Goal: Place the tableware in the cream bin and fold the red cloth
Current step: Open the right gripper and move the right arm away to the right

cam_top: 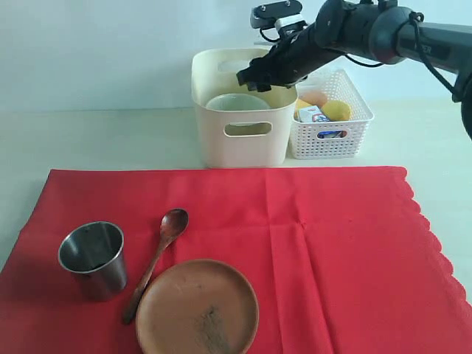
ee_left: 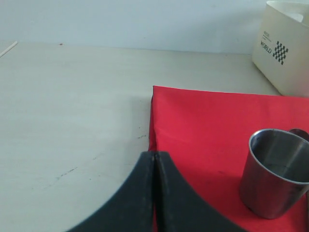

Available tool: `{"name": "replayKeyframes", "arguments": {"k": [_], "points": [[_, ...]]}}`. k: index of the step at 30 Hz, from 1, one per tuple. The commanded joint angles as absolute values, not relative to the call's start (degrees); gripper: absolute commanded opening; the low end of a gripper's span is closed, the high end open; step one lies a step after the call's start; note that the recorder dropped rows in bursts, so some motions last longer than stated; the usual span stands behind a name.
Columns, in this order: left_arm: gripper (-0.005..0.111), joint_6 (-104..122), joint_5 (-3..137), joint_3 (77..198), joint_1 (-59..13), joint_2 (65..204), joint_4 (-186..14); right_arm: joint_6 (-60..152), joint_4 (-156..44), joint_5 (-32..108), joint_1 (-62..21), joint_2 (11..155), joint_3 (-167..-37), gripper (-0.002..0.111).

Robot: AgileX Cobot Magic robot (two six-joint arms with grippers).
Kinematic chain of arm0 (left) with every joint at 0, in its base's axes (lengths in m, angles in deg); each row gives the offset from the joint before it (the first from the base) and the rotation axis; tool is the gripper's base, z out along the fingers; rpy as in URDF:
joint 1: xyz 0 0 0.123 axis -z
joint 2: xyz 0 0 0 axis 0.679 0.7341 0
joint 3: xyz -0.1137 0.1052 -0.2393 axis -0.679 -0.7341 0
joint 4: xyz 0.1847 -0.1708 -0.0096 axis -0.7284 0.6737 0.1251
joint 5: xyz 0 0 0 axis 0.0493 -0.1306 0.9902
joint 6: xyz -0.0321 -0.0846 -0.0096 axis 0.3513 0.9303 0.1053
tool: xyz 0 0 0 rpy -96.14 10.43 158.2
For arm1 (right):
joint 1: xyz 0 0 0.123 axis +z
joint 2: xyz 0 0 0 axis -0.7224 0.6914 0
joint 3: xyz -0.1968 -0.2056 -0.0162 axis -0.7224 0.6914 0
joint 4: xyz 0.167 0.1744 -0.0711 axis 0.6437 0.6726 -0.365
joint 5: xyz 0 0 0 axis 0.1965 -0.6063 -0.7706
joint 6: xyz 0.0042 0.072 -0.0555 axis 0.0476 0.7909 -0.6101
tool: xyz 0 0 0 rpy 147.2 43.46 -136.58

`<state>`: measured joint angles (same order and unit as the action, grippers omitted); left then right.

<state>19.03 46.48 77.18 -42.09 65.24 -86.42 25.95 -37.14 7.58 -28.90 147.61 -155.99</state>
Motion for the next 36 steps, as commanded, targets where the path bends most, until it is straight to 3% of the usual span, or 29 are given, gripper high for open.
{"name": "replayKeyframes", "arguments": {"k": [1,10,18,25,36], "points": [[0.0,19.3,47.1,77.0,-42.1,64.9,-86.1,28.6,-37.8,5.9,-28.9,144.0,-156.3,0.057],[0.0,19.3,47.1,77.0,-42.1,64.9,-86.1,29.5,-37.8,-4.1,-28.9,135.5,-156.3,0.044],[0.0,19.3,47.1,77.0,-42.1,64.9,-86.1,32.2,-38.8,-16.2,-28.9,128.5,-156.0,0.0],[0.0,19.3,47.1,77.0,-42.1,64.9,-86.1,34.2,-44.1,-16.2,-28.9,118.9,-145.7,0.0],[0.0,19.3,47.1,77.0,-42.1,64.9,-86.1,35.4,-49.5,-4.8,-28.9,95.9,-117.2,0.0]]}}
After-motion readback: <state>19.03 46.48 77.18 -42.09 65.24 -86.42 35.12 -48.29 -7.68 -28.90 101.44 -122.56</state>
